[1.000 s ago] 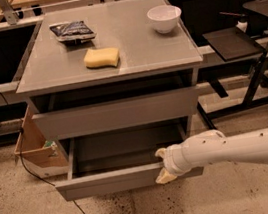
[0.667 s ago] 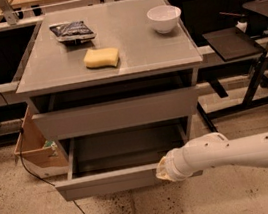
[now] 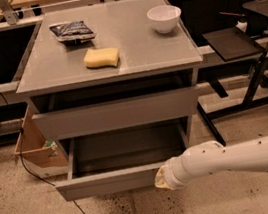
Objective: Close middle drawer
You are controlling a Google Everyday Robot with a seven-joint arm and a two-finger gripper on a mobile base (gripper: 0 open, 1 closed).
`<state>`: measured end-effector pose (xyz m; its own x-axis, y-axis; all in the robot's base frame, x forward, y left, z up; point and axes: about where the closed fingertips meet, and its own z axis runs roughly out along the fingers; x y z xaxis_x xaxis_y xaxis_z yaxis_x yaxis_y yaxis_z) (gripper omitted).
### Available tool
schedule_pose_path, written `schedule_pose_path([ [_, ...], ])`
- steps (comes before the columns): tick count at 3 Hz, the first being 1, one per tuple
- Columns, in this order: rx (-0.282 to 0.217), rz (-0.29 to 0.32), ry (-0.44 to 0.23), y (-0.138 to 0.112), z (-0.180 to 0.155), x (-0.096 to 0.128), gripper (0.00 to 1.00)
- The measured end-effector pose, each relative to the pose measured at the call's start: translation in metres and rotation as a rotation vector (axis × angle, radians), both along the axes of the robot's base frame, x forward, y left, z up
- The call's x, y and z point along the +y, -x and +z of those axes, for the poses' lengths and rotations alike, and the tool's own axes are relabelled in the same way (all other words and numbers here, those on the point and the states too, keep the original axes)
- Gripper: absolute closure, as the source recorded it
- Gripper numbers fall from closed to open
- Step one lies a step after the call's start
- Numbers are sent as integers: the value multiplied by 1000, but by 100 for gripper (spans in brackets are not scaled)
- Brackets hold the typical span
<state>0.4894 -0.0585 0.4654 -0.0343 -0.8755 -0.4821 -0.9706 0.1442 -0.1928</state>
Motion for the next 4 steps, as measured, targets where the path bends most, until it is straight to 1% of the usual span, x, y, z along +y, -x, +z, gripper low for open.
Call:
schedule_pose_path([
  [1,-6,0,-11,-17,-31,6,100],
  [2,-21,-2,-10,-34,-43,7,100],
  [4,-118,-21,23,-89,-24,0,100],
])
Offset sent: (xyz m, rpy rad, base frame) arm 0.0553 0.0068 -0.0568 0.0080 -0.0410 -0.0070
